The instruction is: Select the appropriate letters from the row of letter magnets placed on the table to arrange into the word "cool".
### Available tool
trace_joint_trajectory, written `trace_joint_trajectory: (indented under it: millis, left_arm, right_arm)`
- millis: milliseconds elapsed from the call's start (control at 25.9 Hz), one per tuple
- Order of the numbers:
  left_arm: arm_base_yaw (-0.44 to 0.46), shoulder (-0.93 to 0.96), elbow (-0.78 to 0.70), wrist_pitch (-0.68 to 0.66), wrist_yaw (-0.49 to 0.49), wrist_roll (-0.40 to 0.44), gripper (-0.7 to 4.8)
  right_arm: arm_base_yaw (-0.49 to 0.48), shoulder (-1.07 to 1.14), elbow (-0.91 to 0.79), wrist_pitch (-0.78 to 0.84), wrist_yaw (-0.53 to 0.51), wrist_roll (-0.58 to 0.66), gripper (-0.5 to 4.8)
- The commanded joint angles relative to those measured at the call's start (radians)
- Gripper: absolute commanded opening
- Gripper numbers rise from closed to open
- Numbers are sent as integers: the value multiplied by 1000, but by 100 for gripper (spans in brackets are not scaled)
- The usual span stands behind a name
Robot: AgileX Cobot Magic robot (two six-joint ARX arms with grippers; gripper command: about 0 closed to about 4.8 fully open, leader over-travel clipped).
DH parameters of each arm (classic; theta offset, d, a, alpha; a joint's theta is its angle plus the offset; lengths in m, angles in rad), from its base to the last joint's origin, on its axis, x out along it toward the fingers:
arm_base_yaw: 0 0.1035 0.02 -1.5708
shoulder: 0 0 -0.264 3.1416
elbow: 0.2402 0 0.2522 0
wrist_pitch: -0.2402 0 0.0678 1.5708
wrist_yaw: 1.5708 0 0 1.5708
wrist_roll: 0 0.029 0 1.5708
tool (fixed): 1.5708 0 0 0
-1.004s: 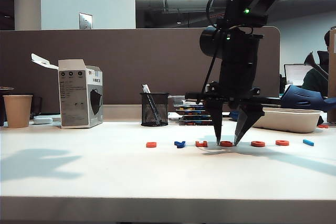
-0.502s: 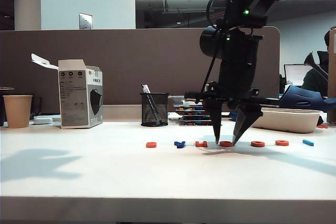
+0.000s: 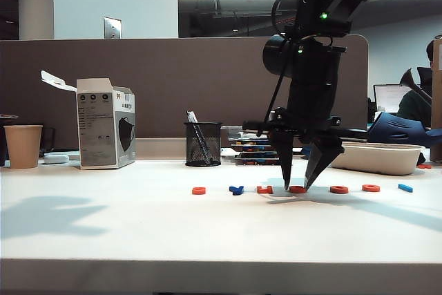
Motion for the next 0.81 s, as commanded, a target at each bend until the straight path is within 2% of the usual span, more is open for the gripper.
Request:
trace_joint_trajectory:
  millis: [39,541,656,811]
  left_arm:
    - [2,-3,3,12,1,1,-4]
    - [2,-3,3,12,1,2,-4]
    - [2,-3,3,12,1,4,-4]
    - [2,-3,3,12,1,4,-4]
  right_arm:
    - [3,18,-11,-53,-23,-4,144]
    - [3,18,-11,-66,-25,-26,144]
    - [3,18,-11,-66,-25,-26,93]
    - [3,18,-11,-66,-25,-26,94]
